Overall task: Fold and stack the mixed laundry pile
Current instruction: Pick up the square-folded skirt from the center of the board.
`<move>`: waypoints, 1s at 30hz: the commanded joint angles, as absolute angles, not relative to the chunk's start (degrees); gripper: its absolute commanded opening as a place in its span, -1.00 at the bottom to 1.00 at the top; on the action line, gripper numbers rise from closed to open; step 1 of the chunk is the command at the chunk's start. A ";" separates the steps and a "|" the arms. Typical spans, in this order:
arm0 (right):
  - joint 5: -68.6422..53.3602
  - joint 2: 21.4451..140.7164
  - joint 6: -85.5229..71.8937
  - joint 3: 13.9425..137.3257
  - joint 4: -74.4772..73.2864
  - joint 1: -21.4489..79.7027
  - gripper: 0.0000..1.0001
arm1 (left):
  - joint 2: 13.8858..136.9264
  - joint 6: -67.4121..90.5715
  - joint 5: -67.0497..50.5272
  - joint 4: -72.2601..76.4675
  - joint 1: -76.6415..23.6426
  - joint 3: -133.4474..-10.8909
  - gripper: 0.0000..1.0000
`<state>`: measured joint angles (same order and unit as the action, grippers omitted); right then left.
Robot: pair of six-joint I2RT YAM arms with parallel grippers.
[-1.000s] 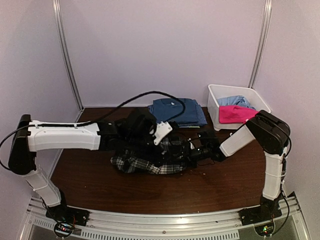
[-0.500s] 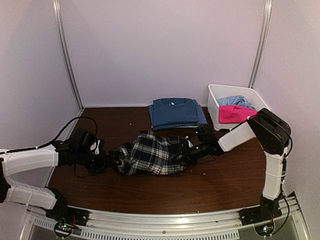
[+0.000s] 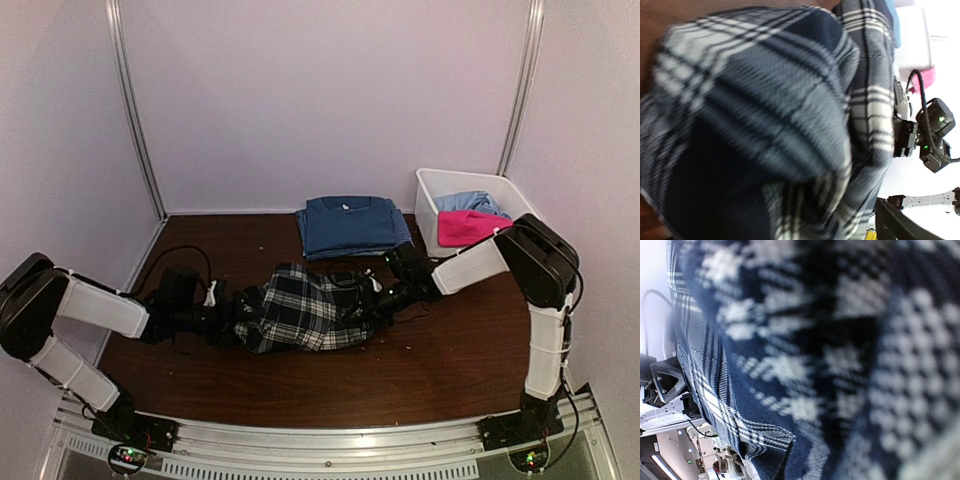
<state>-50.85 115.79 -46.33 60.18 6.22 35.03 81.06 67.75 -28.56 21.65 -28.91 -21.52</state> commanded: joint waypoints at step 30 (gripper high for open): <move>-20.34 109.97 -14.93 93.97 -36.28 35.61 -1.00 | 98.33 34.27 -25.93 1.00 -38.32 -68.52 -1.00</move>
<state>-31.88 117.43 -22.44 85.60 -32.40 35.70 102.41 41.17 -27.86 1.26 -37.54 -60.97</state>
